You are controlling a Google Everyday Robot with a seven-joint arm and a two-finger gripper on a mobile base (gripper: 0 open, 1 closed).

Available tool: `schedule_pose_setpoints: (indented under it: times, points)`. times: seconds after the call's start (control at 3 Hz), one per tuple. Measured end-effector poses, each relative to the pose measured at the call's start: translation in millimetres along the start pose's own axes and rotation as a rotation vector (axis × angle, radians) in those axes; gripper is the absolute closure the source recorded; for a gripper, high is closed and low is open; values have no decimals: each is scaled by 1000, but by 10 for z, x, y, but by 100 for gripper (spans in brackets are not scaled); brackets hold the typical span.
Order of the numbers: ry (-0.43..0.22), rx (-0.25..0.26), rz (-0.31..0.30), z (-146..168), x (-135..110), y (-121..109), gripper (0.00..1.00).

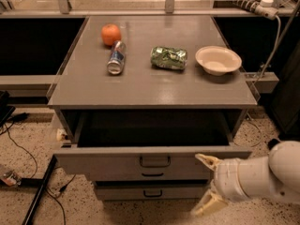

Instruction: Close top drawer

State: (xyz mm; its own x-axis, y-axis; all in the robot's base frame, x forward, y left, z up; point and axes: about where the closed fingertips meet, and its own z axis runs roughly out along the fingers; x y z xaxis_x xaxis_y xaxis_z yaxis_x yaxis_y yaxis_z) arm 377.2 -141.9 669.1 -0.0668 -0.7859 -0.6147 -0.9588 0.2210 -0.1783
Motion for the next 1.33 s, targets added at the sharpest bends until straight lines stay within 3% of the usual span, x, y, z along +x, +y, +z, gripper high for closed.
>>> schedule_pose_setpoints:
  times: [0.33,0.67,1.33]
  points:
    - [-16,16,-44,111,-87,-429,41]
    - [-21,21,-52,111,-129,-484,44]
    - [-22,22,-68,157,-225,-581,0]
